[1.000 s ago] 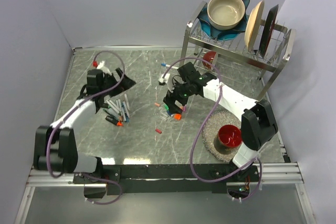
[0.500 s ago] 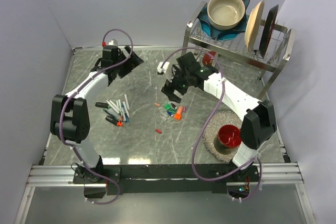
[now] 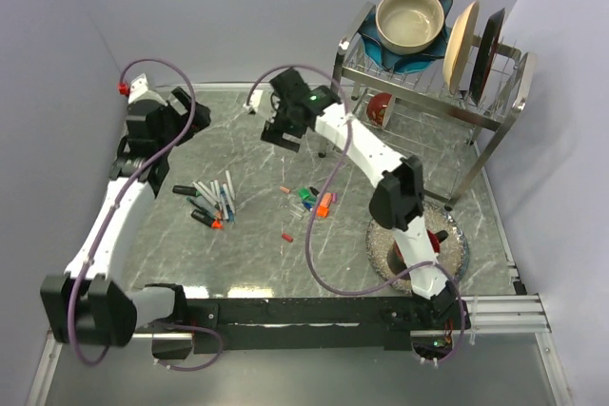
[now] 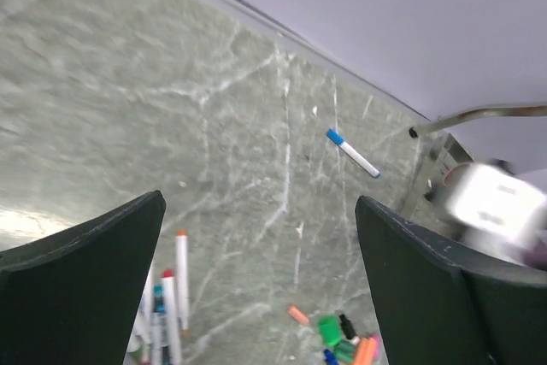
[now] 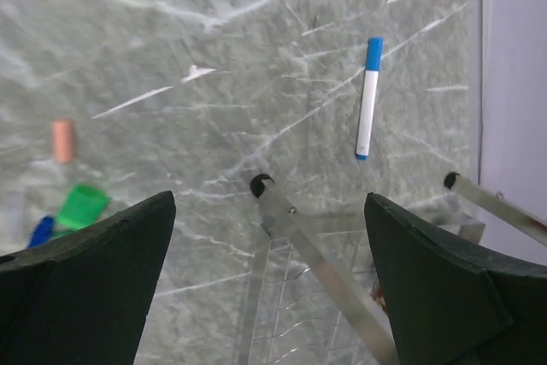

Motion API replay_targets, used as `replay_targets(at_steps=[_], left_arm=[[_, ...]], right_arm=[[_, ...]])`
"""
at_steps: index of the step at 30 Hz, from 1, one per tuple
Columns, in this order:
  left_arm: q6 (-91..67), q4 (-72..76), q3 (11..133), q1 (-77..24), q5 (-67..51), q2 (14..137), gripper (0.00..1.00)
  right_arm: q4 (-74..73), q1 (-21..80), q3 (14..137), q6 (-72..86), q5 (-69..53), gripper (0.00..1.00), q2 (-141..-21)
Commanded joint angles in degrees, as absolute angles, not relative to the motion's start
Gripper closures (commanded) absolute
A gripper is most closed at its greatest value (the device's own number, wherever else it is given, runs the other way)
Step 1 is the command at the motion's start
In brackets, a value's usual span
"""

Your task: Open the pen caps

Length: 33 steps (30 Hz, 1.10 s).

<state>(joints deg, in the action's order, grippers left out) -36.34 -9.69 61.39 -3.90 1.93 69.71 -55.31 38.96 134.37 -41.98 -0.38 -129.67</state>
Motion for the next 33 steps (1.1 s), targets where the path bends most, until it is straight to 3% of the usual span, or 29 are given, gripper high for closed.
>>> replay_targets(at_steps=[1, 2, 3, 5, 11, 13, 19, 20, 22, 33], left_arm=[[-28.7, -13.0, 57.8, -4.0, 6.7, 64.8, 0.0], [-27.7, -13.1, 56.2, -4.0, 7.5, 64.0, 0.01], [-27.3, -13.3, 55.4, -4.0, 8.2, 63.3, 0.01], [-26.5, -13.2, 53.4, -4.0, 10.1, 61.6, 0.01], [-25.1, -13.8, 51.9, -3.9, 12.7, 60.0, 0.01], [-25.0, -13.6, 51.7, -3.9, 13.0, 59.9, 0.01], [-24.8, -13.4, 51.1, -4.0, 13.4, 60.0, 0.01], [-24.7, -13.4, 51.1, -3.9, 13.4, 60.1, 0.01], [-24.6, -13.2, 51.0, -3.9, 13.4, 60.2, 0.01], [-24.8, -12.7, 50.7, -3.9, 12.4, 61.0, 0.0]], right_arm=[[-50.0, 39.7, 139.6, -43.8, 13.2, 0.02, -134.5], [-48.8, 39.2, 140.4, -43.6, 14.6, 0.05, -136.6], [-45.6, 39.0, 140.3, -43.5, 17.2, 0.17, -137.1], [-42.8, 38.8, 139.1, -44.1, 18.0, 0.2, -137.8], [-35.0, 38.1, 138.7, -46.0, 22.9, 0.48, -142.4], [-31.3, 37.7, 139.2, -46.5, 24.9, 0.63, -143.3], [-25.1, 36.1, 140.4, -51.0, 27.5, 0.81, -147.9], [-24.6, 35.6, 140.7, -51.3, 27.7, 0.92, -149.1], [-23.2, 35.3, 141.2, -53.0, 28.1, 1.0, -150.6], [-18.5, 33.1, 142.6, -57.0, 29.1, 1.0, -154.7]])
